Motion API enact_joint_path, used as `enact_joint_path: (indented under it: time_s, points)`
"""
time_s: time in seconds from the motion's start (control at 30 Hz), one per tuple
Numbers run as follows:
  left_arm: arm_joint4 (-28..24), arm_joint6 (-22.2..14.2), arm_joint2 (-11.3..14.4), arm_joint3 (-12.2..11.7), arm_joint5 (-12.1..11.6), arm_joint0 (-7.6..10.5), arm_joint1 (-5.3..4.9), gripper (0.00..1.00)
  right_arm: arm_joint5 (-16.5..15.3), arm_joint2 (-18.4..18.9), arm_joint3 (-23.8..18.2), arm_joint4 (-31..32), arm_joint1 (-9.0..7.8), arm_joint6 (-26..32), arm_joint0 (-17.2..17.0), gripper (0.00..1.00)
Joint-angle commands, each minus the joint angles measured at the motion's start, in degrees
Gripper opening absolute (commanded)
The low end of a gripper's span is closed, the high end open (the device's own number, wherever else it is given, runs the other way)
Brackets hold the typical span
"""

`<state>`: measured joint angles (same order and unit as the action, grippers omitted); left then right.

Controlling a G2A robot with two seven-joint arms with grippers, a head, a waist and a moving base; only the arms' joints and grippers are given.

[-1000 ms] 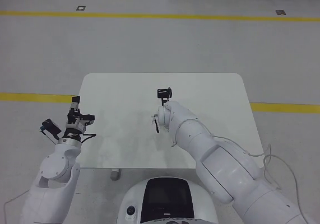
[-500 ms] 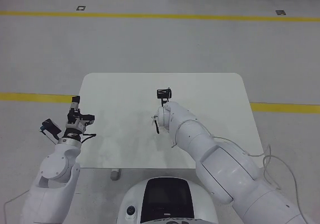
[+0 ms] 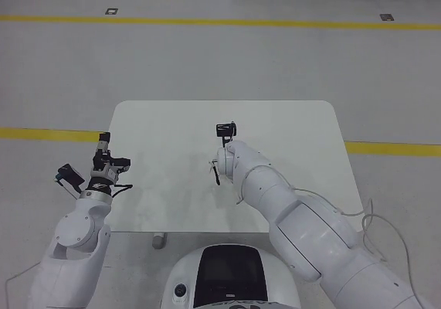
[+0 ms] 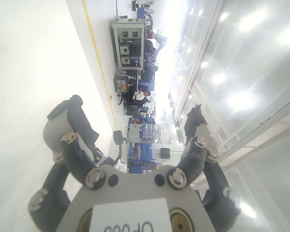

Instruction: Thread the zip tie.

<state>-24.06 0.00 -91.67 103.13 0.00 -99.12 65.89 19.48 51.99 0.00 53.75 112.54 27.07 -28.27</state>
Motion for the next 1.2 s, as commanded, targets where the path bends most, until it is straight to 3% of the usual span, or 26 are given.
enact_joint_path:
  time_s: [0.0, 0.9, 1.0, 1.07, 1.17]
  points:
    - [0.0, 0.0, 0.0, 0.0, 0.0, 0.0, 0.0, 1.0, 0.0, -0.05, 0.0, 0.0, -0.03, 0.15, -0.01, 0.06]
    - [0.0, 0.0, 0.0, 0.0, 0.0, 0.0, 0.0, 1.0, 0.0, -0.61, -0.91, -0.23, -0.56, 2.98, -0.69, 0.14]
    - [0.0, 0.0, 0.0, 0.0, 0.0, 0.0, 0.0, 1.0, 0.0, -0.54, -1.34, -0.39, -0.81, 3.12, -0.91, 0.11]
    - [0.0, 0.0, 0.0, 0.0, 0.0, 0.0, 0.0, 1.0, 0.0, -0.53, -1.59, -0.41, -0.96, 3.21, -1.06, 0.0]
    - [0.0, 0.0, 0.0, 0.0, 0.0, 0.0, 0.0, 1.0, 0.0, -0.47, -2.02, -0.46, -1.2, 3.32, -1.22, 0.0]
